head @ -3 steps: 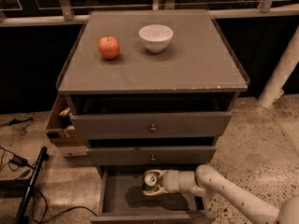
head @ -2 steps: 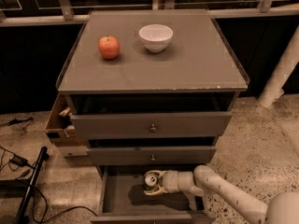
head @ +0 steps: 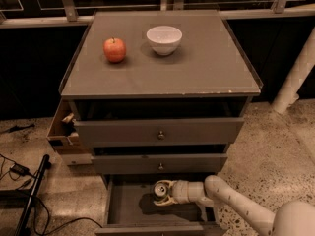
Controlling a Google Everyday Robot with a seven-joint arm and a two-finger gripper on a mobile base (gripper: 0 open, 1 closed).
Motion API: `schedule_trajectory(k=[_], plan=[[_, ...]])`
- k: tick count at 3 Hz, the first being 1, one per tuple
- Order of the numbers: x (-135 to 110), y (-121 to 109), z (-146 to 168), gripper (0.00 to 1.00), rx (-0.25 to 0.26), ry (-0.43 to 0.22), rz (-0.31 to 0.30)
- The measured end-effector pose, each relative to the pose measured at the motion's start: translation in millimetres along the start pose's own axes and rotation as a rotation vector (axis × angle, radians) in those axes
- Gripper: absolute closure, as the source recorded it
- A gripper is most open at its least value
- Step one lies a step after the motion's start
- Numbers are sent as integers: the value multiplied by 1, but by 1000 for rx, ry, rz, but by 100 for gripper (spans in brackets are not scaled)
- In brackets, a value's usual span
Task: Place green can into bottom drawer
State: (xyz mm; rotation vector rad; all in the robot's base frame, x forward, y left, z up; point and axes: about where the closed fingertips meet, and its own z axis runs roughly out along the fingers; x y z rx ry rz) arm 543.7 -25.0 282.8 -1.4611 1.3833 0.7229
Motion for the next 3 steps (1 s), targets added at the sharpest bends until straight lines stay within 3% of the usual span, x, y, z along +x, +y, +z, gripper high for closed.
schedule_trajectory(k=[1, 3], plan=[[17, 2, 5, 100, 8, 19, 7], [69, 6, 24, 100, 23, 15, 85]])
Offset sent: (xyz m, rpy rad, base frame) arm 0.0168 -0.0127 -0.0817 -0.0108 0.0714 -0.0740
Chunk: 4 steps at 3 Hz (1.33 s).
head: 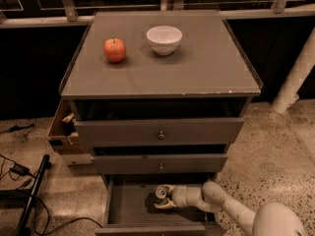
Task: Place green can into bottom drawer
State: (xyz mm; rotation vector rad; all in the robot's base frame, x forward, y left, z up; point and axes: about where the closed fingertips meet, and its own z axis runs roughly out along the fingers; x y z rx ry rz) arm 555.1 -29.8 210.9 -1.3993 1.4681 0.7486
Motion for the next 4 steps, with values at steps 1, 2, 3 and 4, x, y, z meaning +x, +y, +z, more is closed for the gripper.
schedule_trajectory(k=[1, 2, 3, 4], plan=[[18, -1, 6, 100, 16, -24, 6], [30, 0, 10, 100, 27, -54, -28], [35, 0, 12, 100, 29, -66, -52], [38, 2, 14, 100, 24, -62, -58]])
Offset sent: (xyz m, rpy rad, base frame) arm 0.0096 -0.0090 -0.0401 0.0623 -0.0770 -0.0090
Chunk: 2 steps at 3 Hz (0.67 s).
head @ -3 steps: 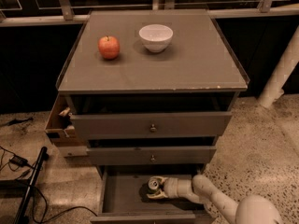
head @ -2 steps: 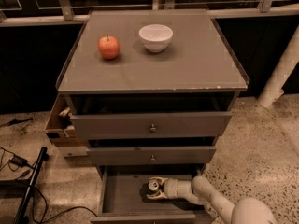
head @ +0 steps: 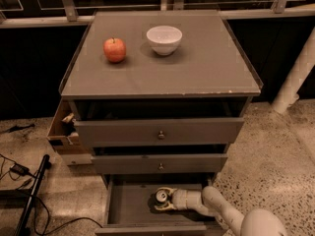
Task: Place green can into bottom drawer
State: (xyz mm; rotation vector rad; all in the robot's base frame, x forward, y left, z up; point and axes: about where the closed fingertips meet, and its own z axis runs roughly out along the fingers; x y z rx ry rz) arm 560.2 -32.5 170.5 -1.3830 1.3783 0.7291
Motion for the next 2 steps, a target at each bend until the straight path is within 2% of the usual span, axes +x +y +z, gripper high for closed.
schedule_trajectory(k=[2], plan=[[8, 2, 6, 100, -24, 36, 27]])
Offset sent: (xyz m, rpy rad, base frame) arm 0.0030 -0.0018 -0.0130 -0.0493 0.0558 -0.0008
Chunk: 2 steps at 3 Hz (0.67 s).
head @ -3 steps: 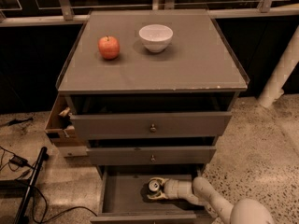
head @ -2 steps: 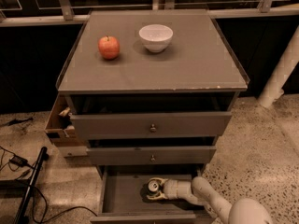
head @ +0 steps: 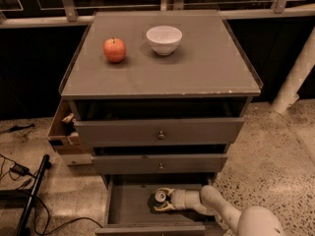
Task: Place green can into bottom drawer
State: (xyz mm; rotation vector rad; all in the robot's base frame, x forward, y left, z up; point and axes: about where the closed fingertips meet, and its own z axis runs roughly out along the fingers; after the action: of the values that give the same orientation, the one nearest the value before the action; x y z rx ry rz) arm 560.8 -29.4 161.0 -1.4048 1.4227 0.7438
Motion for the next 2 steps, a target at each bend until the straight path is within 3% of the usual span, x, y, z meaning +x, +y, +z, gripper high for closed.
schedule_trajectory(k=[1, 2], plan=[[0, 0, 0, 81, 0, 0, 0], [0, 0, 0, 50, 0, 0, 0]])
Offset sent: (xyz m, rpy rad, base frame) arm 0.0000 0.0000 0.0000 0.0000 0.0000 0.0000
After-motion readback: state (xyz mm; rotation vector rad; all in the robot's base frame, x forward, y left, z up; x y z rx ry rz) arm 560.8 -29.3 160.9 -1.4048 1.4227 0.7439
